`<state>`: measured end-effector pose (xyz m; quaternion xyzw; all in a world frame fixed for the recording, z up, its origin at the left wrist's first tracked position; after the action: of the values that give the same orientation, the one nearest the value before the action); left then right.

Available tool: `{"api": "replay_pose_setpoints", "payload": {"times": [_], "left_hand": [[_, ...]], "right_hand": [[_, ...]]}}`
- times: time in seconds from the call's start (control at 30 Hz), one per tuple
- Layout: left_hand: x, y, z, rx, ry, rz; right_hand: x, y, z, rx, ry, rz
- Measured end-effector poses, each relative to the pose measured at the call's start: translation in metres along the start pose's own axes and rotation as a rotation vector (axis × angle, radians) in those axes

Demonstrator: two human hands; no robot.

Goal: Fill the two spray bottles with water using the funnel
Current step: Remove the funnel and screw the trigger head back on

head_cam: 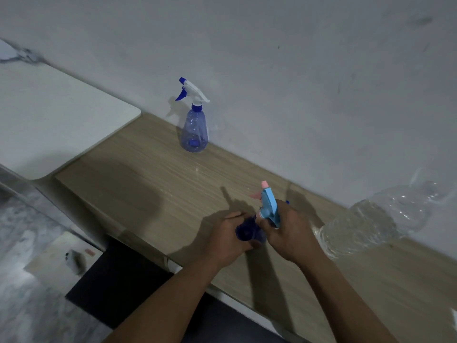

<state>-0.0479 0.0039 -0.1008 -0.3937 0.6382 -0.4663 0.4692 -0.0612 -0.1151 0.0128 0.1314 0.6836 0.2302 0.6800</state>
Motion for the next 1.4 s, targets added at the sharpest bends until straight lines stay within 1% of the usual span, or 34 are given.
{"api": "replay_pose_setpoints", "payload": {"times": [0.07, 0.13, 0.23, 0.33, 0.43, 0.5, 0.6, 0.63, 0.67, 0.77, 0.83, 1.0, 1.2, 1.4], "left_hand": [[-0.001, -0.002, -0.001, 0.007, -0.004, 0.009], [-0.001, -0.003, -0.001, 0.014, -0.004, 0.018], [-0.002, -0.005, -0.002, 0.011, -0.013, 0.014], [-0.003, -0.002, -0.004, -0.004, -0.034, -0.018], [-0.002, -0.001, -0.002, -0.015, -0.031, -0.03], [-0.001, 0.001, 0.001, -0.02, -0.027, -0.037], [0.001, 0.005, 0.002, -0.027, -0.003, -0.055], [0.001, 0.005, 0.001, -0.028, -0.001, -0.061], [0.001, 0.005, 0.001, -0.024, -0.004, -0.068], [0.0, 0.007, 0.002, -0.026, -0.017, -0.068], [0.0, 0.006, 0.002, -0.028, -0.009, -0.062], [-0.002, -0.004, -0.001, 0.004, 0.001, -0.07], [-0.001, -0.006, -0.003, 0.0, 0.031, -0.056], [-0.003, -0.01, -0.003, 0.018, 0.011, -0.048]], "right_hand": [[0.006, -0.007, -0.007, -0.003, -0.055, 0.157], [0.007, -0.011, -0.012, 0.012, -0.114, 0.244], [0.006, -0.014, -0.017, 0.018, -0.207, 0.284], [0.014, -0.022, -0.019, 0.069, -0.279, 0.377], [0.021, -0.031, -0.018, 0.13, -0.322, 0.37], [0.019, -0.027, -0.019, 0.089, -0.348, 0.362], [0.014, -0.011, -0.022, -0.071, -0.357, 0.324], [0.013, -0.009, -0.024, -0.099, -0.358, 0.314], [0.013, -0.01, -0.024, -0.096, -0.362, 0.319], [0.016, -0.025, -0.025, 0.027, -0.377, 0.403], [0.018, -0.027, -0.025, 0.072, -0.381, 0.457], [0.018, -0.026, -0.028, 0.063, -0.366, 0.473], [0.011, -0.015, -0.028, -0.032, -0.369, 0.457], [0.02, -0.024, -0.032, 0.027, -0.404, 0.598]]}}
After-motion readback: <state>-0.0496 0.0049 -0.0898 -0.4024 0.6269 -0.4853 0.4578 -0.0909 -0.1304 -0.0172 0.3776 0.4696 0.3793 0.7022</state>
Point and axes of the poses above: each hand's wrist, its own z-axis towards the middle knuckle, its own x-axis out of the palm, y = z × x, the point moved 10 cm from there along z, towards the middle knuckle, and after that the axes turned 6 degrees about -x, right-handed, at the moved point
